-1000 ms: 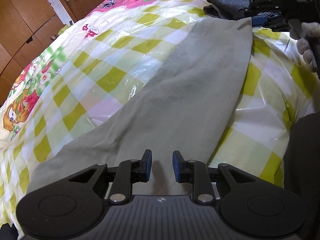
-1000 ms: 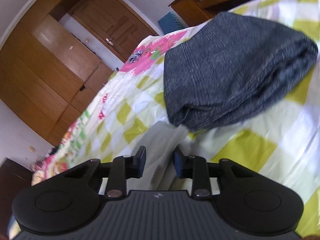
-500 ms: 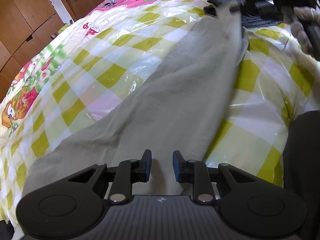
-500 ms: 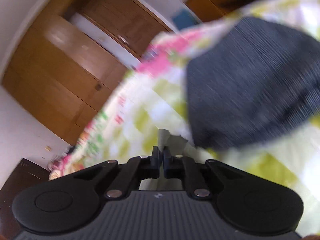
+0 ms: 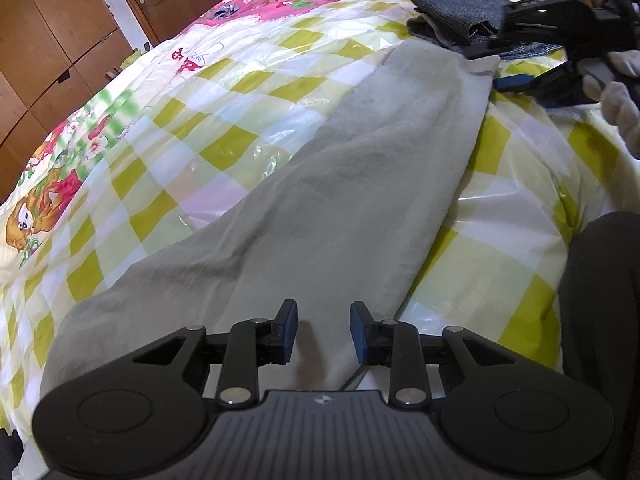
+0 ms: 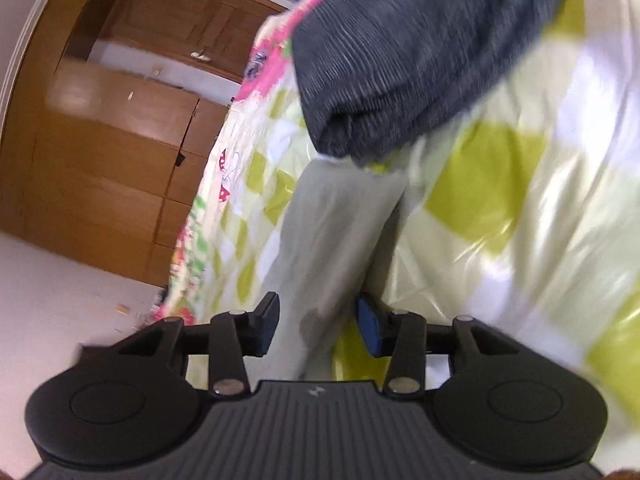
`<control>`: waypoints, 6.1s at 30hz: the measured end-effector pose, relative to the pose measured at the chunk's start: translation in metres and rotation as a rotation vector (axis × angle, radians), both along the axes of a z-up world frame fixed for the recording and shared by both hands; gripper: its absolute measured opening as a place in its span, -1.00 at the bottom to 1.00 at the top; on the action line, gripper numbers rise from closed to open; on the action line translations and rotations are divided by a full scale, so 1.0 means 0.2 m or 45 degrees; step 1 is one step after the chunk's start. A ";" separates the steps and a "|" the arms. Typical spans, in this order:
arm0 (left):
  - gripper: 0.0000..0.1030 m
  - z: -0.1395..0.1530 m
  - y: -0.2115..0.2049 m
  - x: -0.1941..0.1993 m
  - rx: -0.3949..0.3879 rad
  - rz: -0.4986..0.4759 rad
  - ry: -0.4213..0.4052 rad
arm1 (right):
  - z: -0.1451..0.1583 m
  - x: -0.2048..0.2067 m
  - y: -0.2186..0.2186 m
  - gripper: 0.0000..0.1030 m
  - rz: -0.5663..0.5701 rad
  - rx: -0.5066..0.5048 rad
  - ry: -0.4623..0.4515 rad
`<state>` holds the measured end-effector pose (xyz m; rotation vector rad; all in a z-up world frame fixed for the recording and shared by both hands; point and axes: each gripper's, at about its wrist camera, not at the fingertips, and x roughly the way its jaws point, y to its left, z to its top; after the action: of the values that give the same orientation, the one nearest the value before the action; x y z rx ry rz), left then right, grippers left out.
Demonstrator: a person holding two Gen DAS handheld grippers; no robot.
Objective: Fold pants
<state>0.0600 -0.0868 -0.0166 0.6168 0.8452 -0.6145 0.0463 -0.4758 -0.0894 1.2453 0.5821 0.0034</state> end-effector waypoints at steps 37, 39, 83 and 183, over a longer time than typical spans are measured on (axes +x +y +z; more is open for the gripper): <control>-0.08 -0.07 -0.05 -0.06 -0.169 -0.003 -0.042 | 0.19 0.02 -0.04 -0.90 -0.142 -0.135 -0.214; -0.05 -0.04 0.01 -0.07 -0.207 0.023 -0.045 | 0.28 0.02 0.00 -0.90 -0.116 -0.194 -0.223; 0.05 0.01 1.47 -0.44 -0.549 0.831 -0.280 | 0.43 0.04 2.66 0.04 1.555 -1.664 -0.451; 0.07 -0.01 1.57 -0.49 -0.558 0.881 -0.298 | 0.22 -0.17 2.83 -0.42 1.684 -2.216 -0.603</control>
<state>-0.0387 0.2277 -0.0190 -0.0226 0.6189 -0.0792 0.0131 0.0910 -0.0462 -0.9320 0.5962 0.7174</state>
